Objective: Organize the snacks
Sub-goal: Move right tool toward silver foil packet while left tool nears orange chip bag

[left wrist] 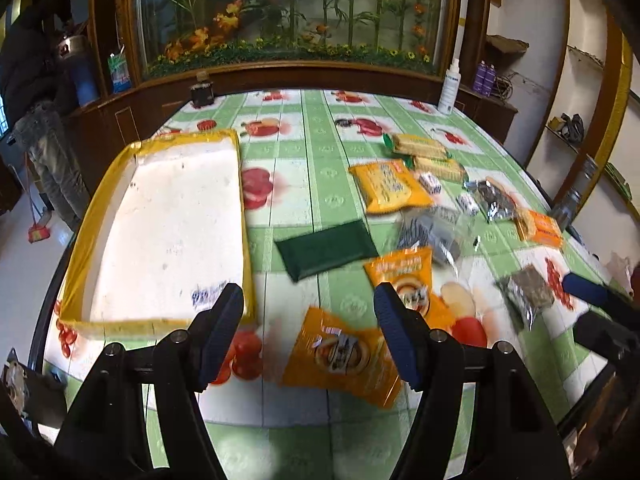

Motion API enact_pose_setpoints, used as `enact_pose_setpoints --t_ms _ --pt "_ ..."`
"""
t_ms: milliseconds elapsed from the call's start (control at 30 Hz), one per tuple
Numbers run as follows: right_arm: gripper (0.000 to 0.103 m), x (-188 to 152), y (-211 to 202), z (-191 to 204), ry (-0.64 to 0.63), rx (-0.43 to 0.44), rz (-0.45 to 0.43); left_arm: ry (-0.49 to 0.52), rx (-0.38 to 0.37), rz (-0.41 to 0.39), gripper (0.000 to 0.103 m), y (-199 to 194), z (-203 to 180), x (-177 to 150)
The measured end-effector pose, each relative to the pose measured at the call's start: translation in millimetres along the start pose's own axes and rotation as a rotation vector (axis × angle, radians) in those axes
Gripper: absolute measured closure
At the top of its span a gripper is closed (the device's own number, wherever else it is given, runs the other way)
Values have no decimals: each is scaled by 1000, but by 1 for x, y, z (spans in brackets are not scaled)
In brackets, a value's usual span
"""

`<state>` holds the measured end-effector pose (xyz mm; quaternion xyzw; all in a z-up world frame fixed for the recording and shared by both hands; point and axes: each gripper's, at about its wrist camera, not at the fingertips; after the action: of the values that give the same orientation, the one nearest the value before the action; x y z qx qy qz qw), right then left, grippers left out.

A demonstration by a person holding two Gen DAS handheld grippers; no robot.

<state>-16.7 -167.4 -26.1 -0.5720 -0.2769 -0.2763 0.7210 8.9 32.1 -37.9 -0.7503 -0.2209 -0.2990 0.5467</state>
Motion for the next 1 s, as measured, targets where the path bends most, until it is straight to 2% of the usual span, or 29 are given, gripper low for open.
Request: enact_pose_setpoints --t_ms 167,300,433,500,567,633,700,1000 --pt "6 -7 7 4 -27 -5 22 -8 -31 39 36 -3 5 -21" --pt "6 -10 12 1 -31 -19 41 9 -56 62 36 1 -6 -28" --pt "6 -13 9 -6 -27 -51 47 10 -42 61 36 3 -22 -25" --pt "6 -14 5 -10 -25 -72 40 15 1 51 36 2 -29 -21" --pt "7 -14 4 -11 -34 -121 34 28 39 47 36 2 -35 -19" --pt "7 -12 5 -9 -71 -250 36 42 78 51 36 3 -39 -17" --pt "7 -10 7 -8 -101 -348 39 43 86 54 36 3 -41 -16" --pt "7 -7 4 2 -161 -425 30 42 117 62 36 3 -42 -13"
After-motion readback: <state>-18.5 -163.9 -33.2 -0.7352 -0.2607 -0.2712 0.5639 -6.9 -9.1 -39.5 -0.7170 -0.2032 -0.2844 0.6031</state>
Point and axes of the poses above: each gripper's, at about its wrist camera, not at the fingertips, and y roughly the way its jaws point, z to its left, x to its top, and after that the axes turned 15 degrees about -x, right-handed
